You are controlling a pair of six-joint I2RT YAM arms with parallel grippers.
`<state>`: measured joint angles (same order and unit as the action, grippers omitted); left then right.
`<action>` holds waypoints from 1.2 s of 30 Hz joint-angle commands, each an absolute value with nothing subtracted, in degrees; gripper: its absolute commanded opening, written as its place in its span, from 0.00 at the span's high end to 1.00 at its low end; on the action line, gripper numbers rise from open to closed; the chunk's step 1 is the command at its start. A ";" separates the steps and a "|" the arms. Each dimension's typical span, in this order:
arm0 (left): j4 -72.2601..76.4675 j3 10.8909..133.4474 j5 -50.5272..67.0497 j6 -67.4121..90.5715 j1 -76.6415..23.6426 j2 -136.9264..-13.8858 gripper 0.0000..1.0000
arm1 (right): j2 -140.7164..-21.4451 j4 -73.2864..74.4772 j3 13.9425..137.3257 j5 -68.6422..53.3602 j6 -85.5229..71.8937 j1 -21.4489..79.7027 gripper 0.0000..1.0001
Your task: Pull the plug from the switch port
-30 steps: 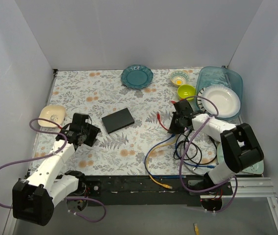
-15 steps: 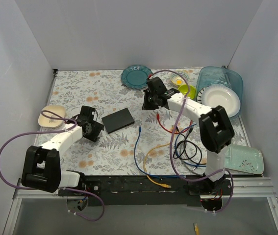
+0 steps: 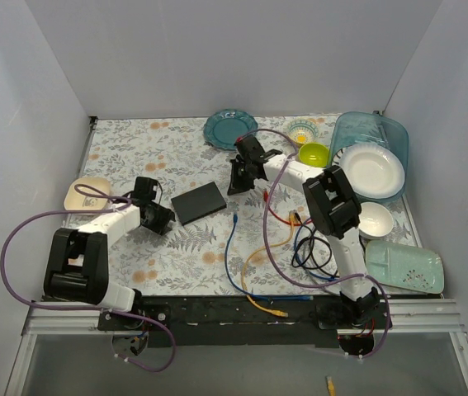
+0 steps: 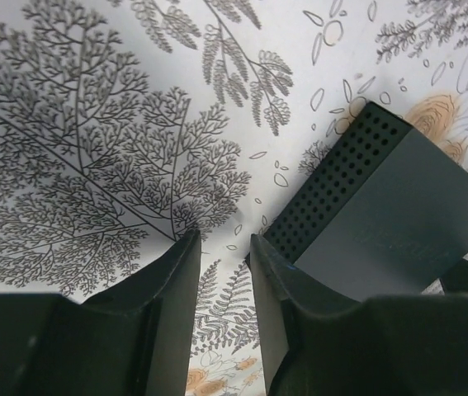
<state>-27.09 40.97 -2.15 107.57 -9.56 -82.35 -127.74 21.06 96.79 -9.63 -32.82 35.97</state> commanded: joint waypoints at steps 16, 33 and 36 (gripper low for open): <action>-19.07 30.42 13.00 94.48 -9.58 -74.89 0.70 | -111.20 10.02 61.73 -14.68 -32.61 48.69 0.99; -39.69 41.99 -3.32 93.43 -10.20 -67.32 0.57 | -96.16 19.23 57.90 5.69 -34.81 48.43 0.92; -44.63 48.24 -12.11 93.16 -10.19 -68.73 0.48 | -92.21 21.97 58.27 12.55 -33.84 47.29 0.69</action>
<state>-35.73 40.27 1.02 94.65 -10.11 -68.27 -97.67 13.74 55.66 -0.91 -35.46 48.84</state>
